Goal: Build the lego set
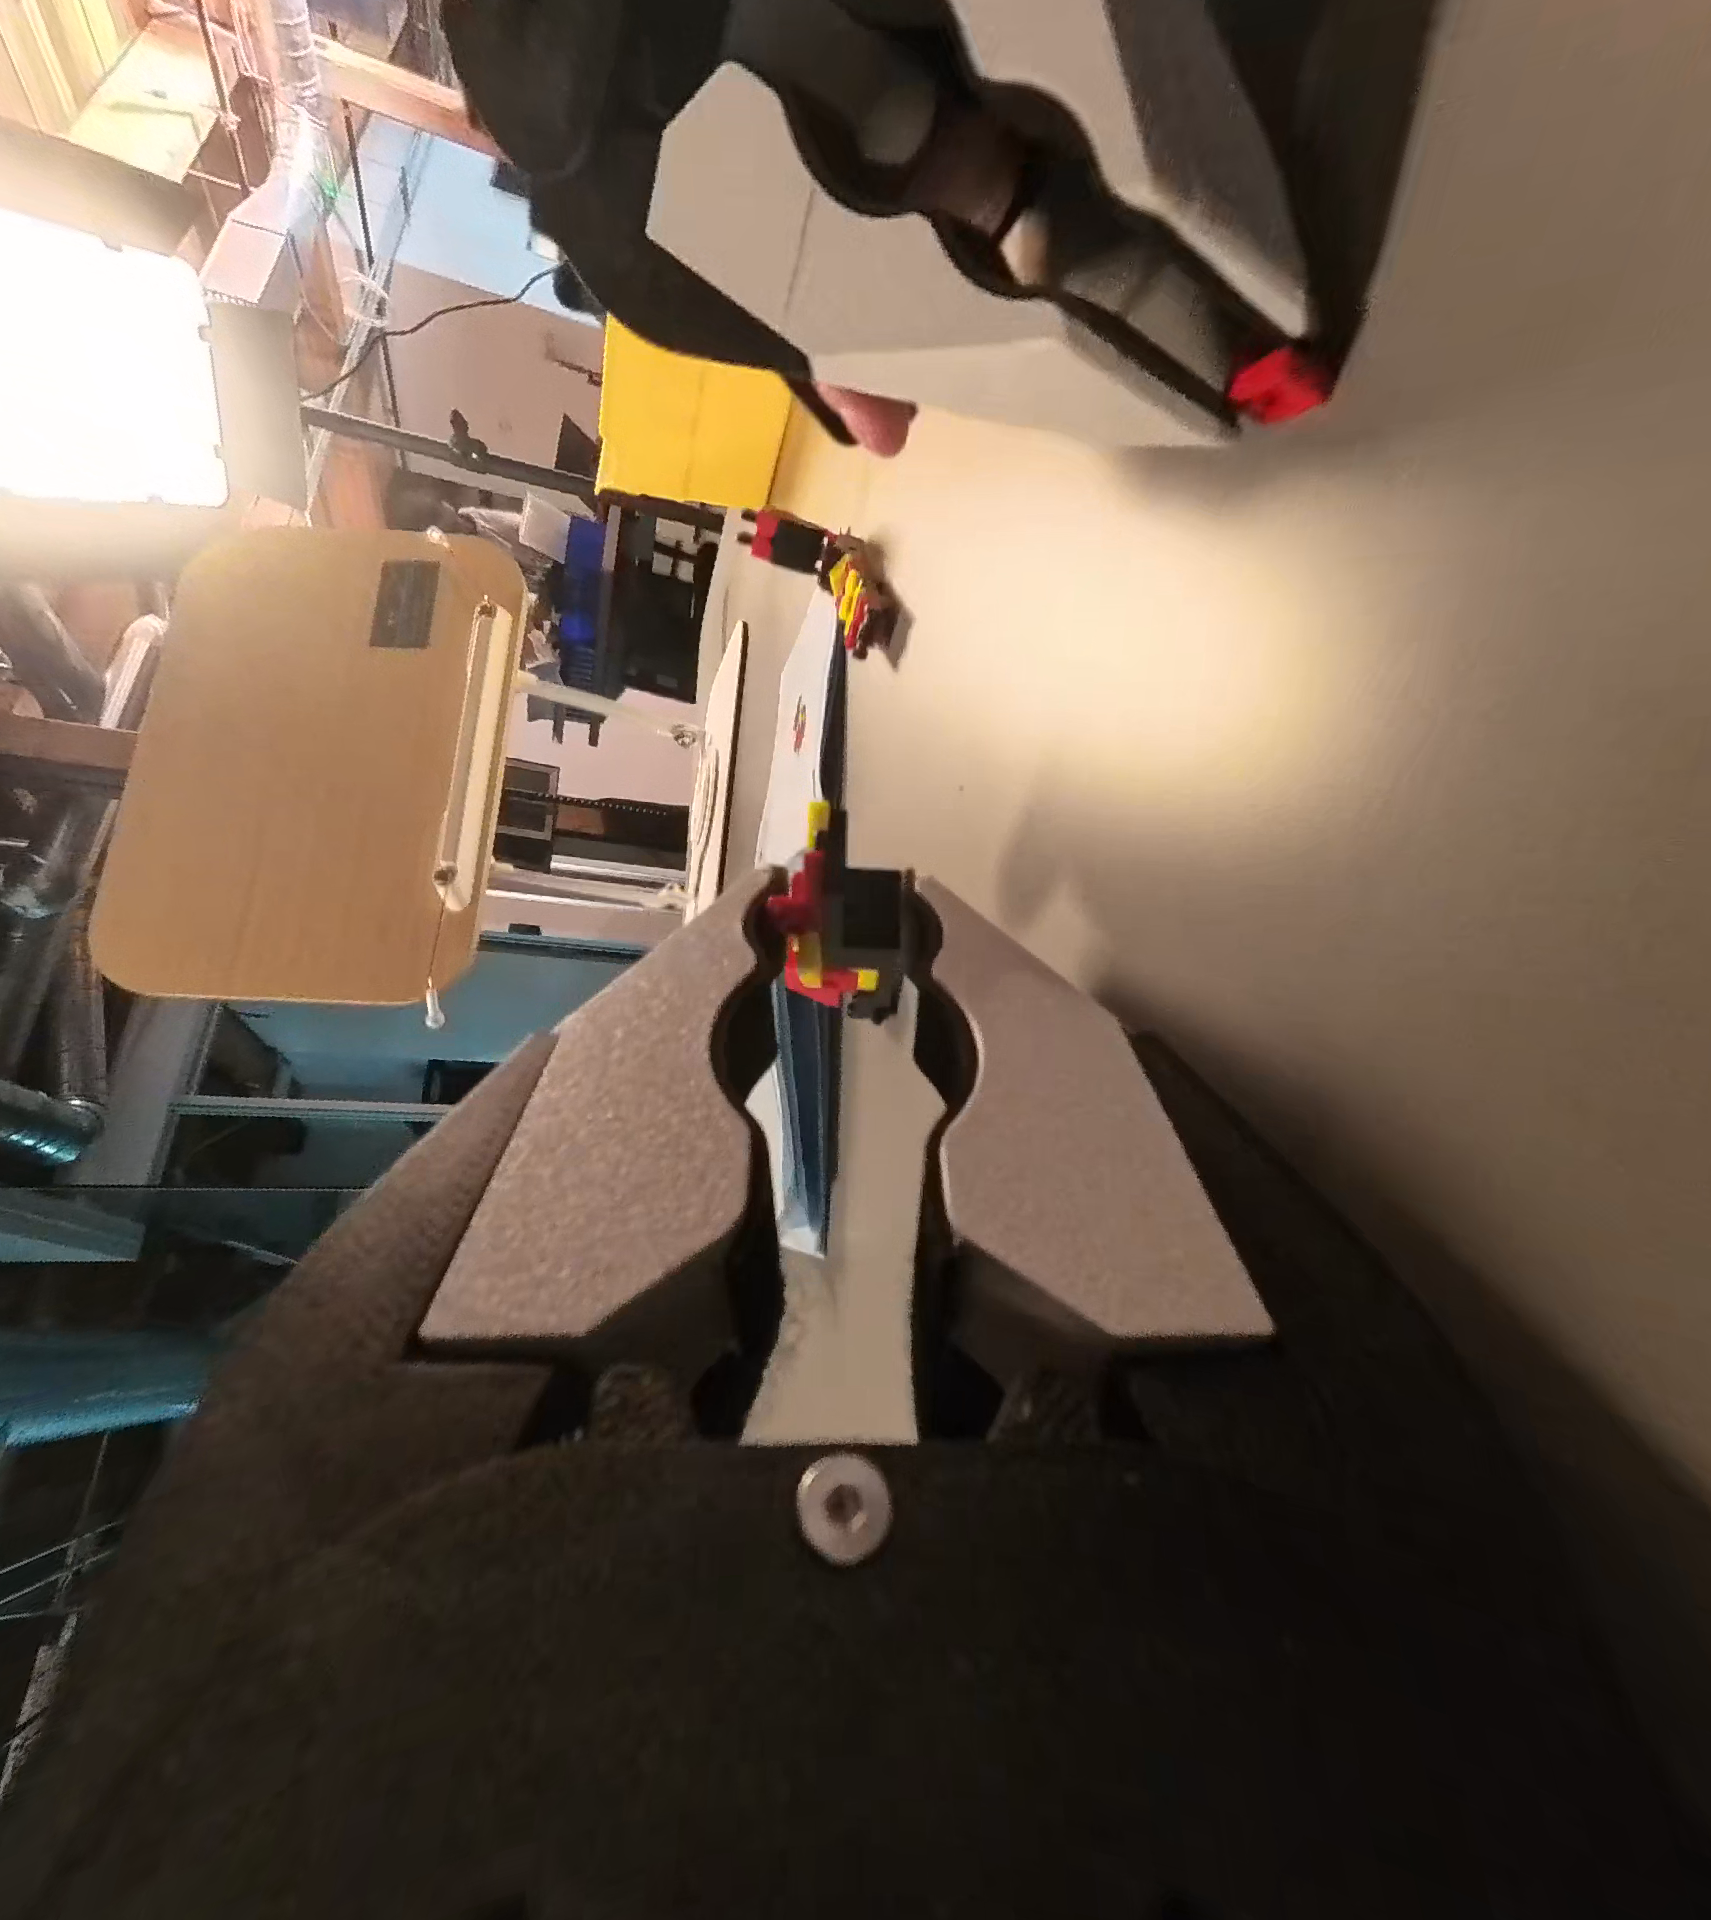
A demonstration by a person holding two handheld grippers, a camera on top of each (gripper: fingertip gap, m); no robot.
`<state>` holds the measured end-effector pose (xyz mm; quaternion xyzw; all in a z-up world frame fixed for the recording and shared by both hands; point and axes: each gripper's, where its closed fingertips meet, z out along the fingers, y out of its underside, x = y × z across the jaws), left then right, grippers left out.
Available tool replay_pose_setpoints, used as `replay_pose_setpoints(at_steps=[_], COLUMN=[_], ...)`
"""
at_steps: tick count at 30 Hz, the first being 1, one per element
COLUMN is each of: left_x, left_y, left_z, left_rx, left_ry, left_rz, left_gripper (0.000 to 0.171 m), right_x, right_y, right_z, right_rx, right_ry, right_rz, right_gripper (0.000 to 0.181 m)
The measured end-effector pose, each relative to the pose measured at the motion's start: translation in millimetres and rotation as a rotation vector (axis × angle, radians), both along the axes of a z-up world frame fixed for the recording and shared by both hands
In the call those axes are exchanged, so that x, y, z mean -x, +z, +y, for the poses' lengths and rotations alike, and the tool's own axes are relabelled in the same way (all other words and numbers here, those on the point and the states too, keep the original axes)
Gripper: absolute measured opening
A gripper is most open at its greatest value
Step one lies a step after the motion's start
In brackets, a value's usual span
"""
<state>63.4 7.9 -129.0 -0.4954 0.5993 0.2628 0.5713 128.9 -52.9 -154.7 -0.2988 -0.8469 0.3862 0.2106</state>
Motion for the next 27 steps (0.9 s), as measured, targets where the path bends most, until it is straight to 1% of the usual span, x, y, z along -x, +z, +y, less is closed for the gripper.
replay_pose_setpoints(at_steps=[1, 3, 4, 6, 9, 12, 13, 15, 17, 20, 21, 24, 26, 27], left_x=[1.7, 2.4, 1.5, -1.4, -4.6, -5.2, -5.8, -6.6, -6.7, -6.3, -6.2, -6.7, -6.8, -7.0], left_y=[-0.3, -0.7, -1.4, -3.4, -4.4, -5.3, -5.6, -6.2, -6.2, -6.4, -6.7, -6.7, -6.8, -6.9], left_z=[1.0, 2.8, 2.8, 1.2, -1.5, -2.9, -3.8, -5.4, -6.4, -7.2, -7.2, -7.3, -7.2, -7.1], left_rx=[-0.001, -0.009, -0.015, -0.030, -0.034, -0.027, -0.026, -0.025, -0.030, -0.039, -0.041, -0.040, -0.039, -0.038], left_ry=[0.007, 0.018, 0.017, 0.007, -0.010, -0.021, -0.025, -0.033, -0.038, -0.041, -0.041, -0.043, -0.043, -0.043], left_rz=[0.003, 0.013, 0.026, 0.057, 0.070, 0.069, 0.071, 0.076, 0.083, 0.097, 0.100, 0.100, 0.099, 0.098], left_gripper=[0.020, 0.020, 0.020, 0.020, 0.020, 0.020, 0.020, 0.020, 0.020, 0.020, 0.020, 0.020, 0.020, 0.020], right_x=[0.5, 3.8, 0.8, -13.1, -32.3, -43.4, -44.9, -43.9, -37.4, -26.7, -23.9, -19.6, -19.5, -23.8], right_y=[1.0, 3.0, 3.4, 4.7, 1.5, -5.1, -5.6, -7.0, -6.1, 1.3, 5.6, 17.0, 18.1, 16.2], right_z=[4.0, 23.7, 33.6, 46.4, 63.3, 70.6, 70.0, 72.0, 75.4, 88.7, 90.9, 83.2, 80.3, 78.8], right_rx=[0.029, 0.060, 0.067, 0.102, 0.076, 0.025, 0.022, -0.008, -0.023, -0.073, -0.083, -0.105, -0.209, -0.283], right_ry=[-0.029, -0.152, -0.199, -0.254, -0.324, -0.356, -0.365, -0.376, -0.392, -0.411, -0.386, -0.229, -0.142, -0.092], right_rz=[-0.027, -0.109, -0.184, -0.404, -0.732, -1.003, -1.077, -1.156, -1.157, -1.032, -0.960, -0.661, -0.427, -0.339], right_gripper=[0.005, 0.005, 0.004, 0.004, 0.005, 0.005, 0.005, 0.005, 0.008, 0.032, 0.037, 0.038, 0.037, 0.033])
